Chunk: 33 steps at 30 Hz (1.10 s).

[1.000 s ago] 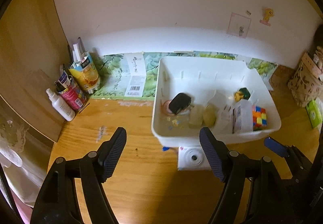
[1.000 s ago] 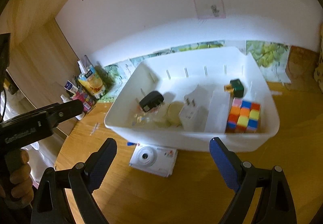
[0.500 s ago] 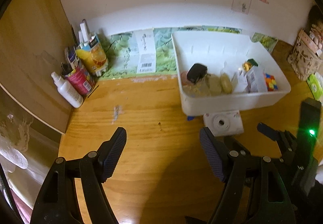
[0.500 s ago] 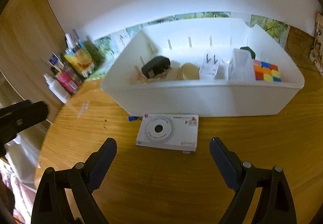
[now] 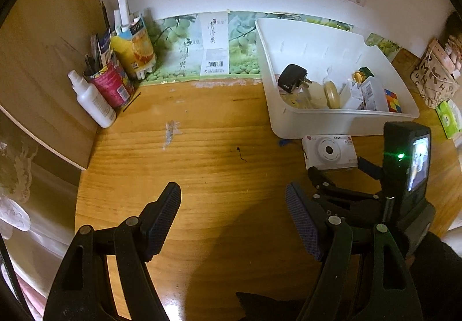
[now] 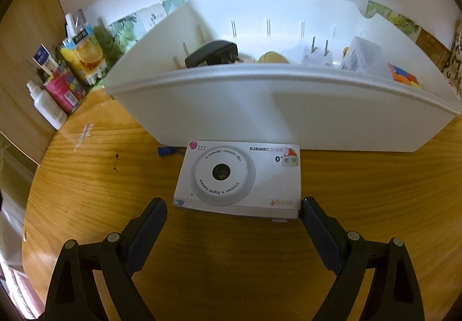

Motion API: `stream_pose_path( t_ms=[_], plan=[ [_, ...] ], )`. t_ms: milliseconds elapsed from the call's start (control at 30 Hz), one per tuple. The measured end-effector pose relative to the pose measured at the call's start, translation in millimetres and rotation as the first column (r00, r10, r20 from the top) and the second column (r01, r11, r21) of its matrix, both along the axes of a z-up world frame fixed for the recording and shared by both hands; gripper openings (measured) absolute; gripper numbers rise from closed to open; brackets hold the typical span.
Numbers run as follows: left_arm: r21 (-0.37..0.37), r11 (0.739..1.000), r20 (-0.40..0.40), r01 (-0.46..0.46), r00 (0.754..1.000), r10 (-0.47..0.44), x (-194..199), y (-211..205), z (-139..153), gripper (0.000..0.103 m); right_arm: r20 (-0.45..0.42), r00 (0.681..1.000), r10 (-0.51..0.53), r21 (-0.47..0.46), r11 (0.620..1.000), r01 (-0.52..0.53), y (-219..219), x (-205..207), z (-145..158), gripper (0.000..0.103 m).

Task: Organize rigid objects
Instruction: 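Lower the right tool onto the white toy box with round lens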

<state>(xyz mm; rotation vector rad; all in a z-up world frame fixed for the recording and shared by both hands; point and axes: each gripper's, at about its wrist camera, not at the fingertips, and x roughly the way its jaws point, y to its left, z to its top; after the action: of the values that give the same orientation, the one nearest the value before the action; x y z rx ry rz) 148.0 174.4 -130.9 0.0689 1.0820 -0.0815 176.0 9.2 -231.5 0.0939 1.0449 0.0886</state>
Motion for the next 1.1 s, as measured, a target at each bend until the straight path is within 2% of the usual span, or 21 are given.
stream_pose_path(
  t_ms=[167, 533, 800, 900, 1100],
  plan=[
    [0.002, 1.000, -0.006, 0.013, 1.000, -0.013, 6.6, -2.0, -0.1, 0.078, -0.018, 1.000, -0.011, -0.016, 1.000, 0.011, 0.1, 5.0, -8.1, 0.096],
    [0.008, 0.996, -0.041, 0.087, 0.995, -0.086, 8.9, -20.1, -5.0, 0.078, 0.034, 0.999, 0.027, -0.113, 0.993, -0.023, 11.1, 7.0, -14.8, 0.100],
    [0.004, 0.998, -0.051, 0.069, 0.996, -0.068, 3.2, -19.1, -4.9, 0.078, 0.072, 0.997, 0.037, -0.119, 0.992, -0.028, 10.0, 6.6, -16.1, 0.100],
    [0.001, 0.998, -0.047, 0.057, 0.997, -0.056, -0.4, -17.5, -3.1, 0.078, 0.076, 0.997, 0.027, -0.119, 0.993, -0.017, 10.0, 6.6, -14.9, 0.094],
    [-0.009, 0.999, -0.036, 0.037, 0.999, -0.038, -8.0, -13.9, 0.9, 0.078, 0.068, 0.997, 0.035, -0.105, 0.994, -0.027, 9.8, 7.2, -13.7, 0.094]
  ],
)
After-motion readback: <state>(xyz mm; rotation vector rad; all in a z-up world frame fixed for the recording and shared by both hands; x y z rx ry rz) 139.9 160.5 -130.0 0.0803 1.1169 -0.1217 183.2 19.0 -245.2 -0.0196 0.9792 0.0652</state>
